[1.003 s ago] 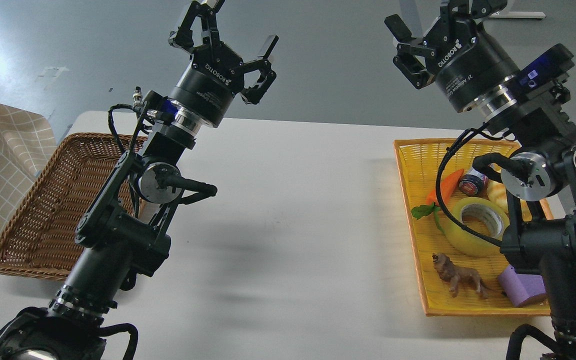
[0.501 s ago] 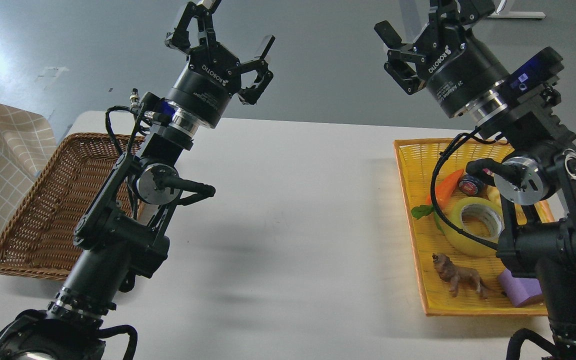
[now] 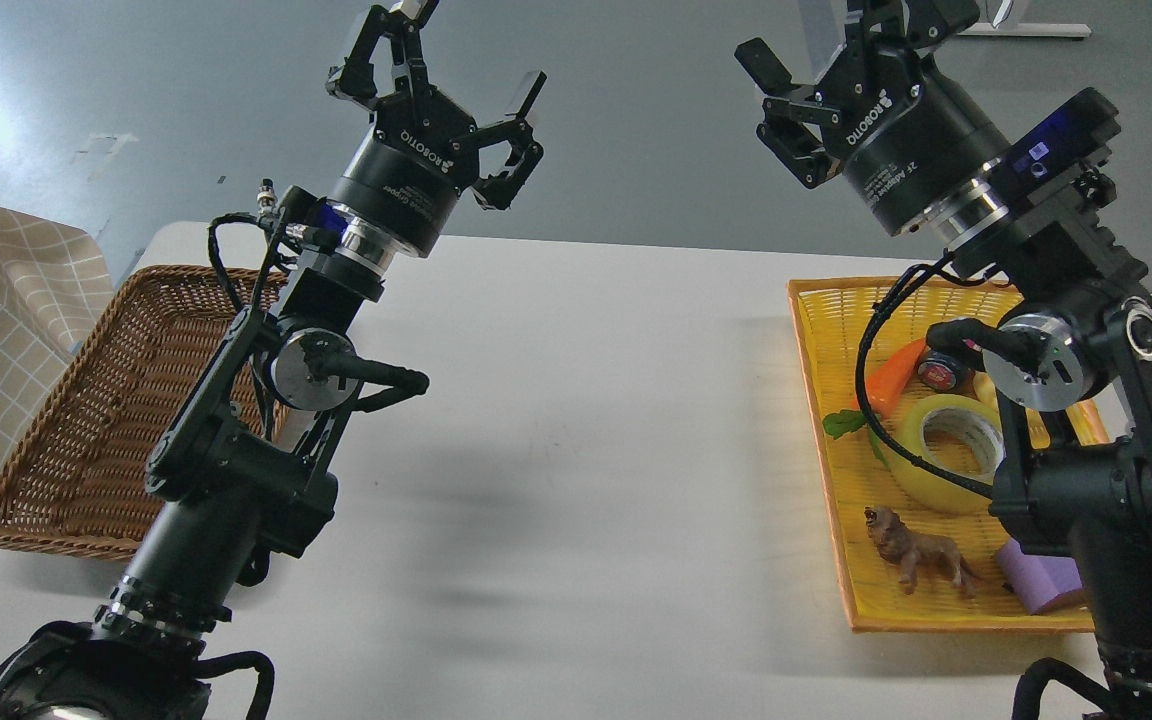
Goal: Place and transfer tape with both arms
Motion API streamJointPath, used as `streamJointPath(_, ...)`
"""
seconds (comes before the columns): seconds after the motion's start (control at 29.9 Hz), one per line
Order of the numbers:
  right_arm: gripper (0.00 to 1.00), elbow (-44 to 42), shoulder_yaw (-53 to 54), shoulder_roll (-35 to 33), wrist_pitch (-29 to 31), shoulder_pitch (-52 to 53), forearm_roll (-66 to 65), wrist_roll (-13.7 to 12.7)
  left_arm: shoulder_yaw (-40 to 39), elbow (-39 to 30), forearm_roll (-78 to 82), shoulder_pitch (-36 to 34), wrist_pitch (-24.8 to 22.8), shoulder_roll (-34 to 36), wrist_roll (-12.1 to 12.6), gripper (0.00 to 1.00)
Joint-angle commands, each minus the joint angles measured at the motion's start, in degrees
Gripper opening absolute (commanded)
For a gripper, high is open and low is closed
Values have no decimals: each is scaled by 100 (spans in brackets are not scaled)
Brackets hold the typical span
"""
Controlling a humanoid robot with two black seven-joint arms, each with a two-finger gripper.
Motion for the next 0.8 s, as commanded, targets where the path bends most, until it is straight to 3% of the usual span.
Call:
streamJointPath(0.0, 100, -6, 0, 0, 1, 3, 0, 0, -4, 7, 8, 8, 13, 0, 0, 98)
streamJointPath(0.53, 100, 169, 80, 0, -16, -67, -9, 18, -145, 7, -9, 87, -14, 44, -9, 98)
streamJointPath(0.6, 100, 143, -78, 0, -25, 46, -166, -166, -197, -2, -9, 95, 13, 44, -44, 98)
streamJointPath(0.77, 100, 125, -728, -1079, -43, 144, -579, -193, -215, 7, 0, 104, 30, 70, -211, 98)
